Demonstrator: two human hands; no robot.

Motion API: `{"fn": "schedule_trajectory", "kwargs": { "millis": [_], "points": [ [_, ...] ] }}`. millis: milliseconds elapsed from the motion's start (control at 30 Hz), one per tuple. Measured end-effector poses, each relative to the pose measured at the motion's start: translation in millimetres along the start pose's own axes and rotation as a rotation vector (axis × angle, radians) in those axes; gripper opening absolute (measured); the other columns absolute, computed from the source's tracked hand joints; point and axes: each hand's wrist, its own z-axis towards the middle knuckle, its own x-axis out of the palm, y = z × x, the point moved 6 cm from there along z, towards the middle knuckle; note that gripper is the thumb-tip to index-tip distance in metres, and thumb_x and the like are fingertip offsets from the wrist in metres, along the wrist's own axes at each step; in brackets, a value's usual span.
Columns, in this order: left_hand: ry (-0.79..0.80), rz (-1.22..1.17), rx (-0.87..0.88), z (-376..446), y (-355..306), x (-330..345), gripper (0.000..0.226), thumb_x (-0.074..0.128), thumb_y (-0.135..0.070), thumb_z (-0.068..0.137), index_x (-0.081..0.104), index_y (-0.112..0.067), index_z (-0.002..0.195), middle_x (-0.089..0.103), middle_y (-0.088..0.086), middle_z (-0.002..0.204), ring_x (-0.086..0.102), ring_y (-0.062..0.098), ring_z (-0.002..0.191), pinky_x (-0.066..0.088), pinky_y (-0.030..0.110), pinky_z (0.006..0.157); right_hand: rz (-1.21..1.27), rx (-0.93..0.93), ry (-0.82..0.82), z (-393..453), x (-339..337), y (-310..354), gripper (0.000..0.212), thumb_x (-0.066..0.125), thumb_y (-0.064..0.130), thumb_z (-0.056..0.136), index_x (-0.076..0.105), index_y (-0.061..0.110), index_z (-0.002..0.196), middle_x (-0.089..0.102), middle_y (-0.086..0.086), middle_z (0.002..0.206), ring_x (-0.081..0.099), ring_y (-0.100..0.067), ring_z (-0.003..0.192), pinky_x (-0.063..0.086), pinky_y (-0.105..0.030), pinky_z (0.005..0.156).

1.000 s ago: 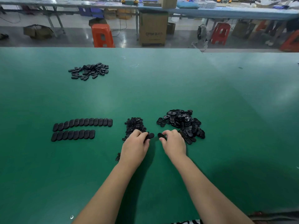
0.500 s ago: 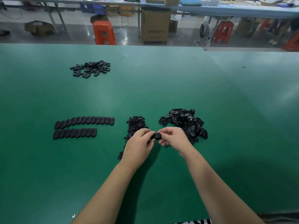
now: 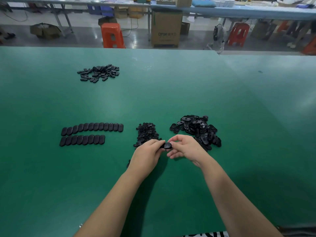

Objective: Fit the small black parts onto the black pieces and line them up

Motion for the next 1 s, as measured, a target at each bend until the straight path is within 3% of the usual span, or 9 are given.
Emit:
{"fn": "schedule_trajectory", "kwargs": {
  "millis": [233, 433, 500, 633, 767, 1000],
  "points": [
    [0.033, 0.033, -0.054, 0, 3, 0, 0.026, 0.062, -0.024, 0.097, 0.067, -0.018, 0.122, 0.07, -0.002, 0.105, 0.065, 0.023, 0.091, 0.053, 0.037, 0.076, 0.064, -0.085, 0.025, -2, 2, 2, 0.014, 0.058, 0.005, 0.101, 0.067, 0.003, 0.112, 0.076, -0.012, 0.087, 0.075, -0.021, 0.082, 0.06, -0.025, 0.075],
    [0.075, 0.0, -0.11, 0, 8, 4, 0.025, 0.063, -0.029, 0.097, 0.068, -0.019, 0.119, 0.072, 0.002, 0.103, 0.065, 0.023, 0.093, 0.052, 0.039, 0.08, -0.05, -0.161, -0.015, -1, 3, 1, 0.022, 0.069, -0.002, 0.092, 0.071, 0.012, 0.107, 0.073, -0.016, 0.099, 0.07, -0.018, 0.08, 0.058, -0.024, 0.08],
    [0.072, -0.027, -0.125, 1, 9, 4, 0.027, 0.065, -0.028, 0.096, 0.069, -0.018, 0.12, 0.074, 0.001, 0.106, 0.066, 0.021, 0.095, 0.051, 0.035, 0.082, -0.03, -0.163, -0.008, -1, 4, 1, 0.022, 0.069, -0.003, 0.091, 0.07, 0.013, 0.107, 0.074, -0.019, 0.105, 0.069, -0.02, 0.082, 0.059, -0.027, 0.085],
    [0.061, -0.104, -0.178, 2, 11, 4, 0.027, 0.066, -0.028, 0.095, 0.069, -0.018, 0.12, 0.074, -0.003, 0.106, 0.066, 0.016, 0.095, 0.048, 0.024, 0.08, -0.005, -0.176, -0.016, -1, 5, 1, 0.024, 0.069, -0.005, 0.091, 0.07, 0.011, 0.109, 0.072, -0.008, 0.099, 0.071, -0.02, 0.079, 0.059, -0.025, 0.083],
    [0.087, -0.199, -0.239, 2, 12, 7, 0.025, 0.064, -0.029, 0.097, 0.07, -0.02, 0.119, 0.074, -0.009, 0.102, 0.061, 0.003, 0.083, 0.037, 0.003, 0.07, 0.039, -0.197, -0.033, -3, 6, 4, 0.021, 0.067, -0.006, 0.092, 0.07, 0.007, 0.108, 0.074, -0.004, 0.092, 0.073, -0.016, 0.076, 0.06, -0.023, 0.076],
    [0.073, -0.328, -0.347, 7, 17, 8, 0.013, 0.066, -0.031, 0.095, 0.071, -0.031, 0.106, 0.067, -0.027, 0.083, 0.059, -0.013, 0.079, 0.04, 0.004, 0.067, 0.187, -0.22, -0.077, -5, 6, 7, 0.019, 0.066, -0.005, 0.092, 0.071, 0.005, 0.108, 0.075, -0.013, 0.098, 0.074, -0.018, 0.086, 0.06, -0.023, 0.078]
  ]
}}
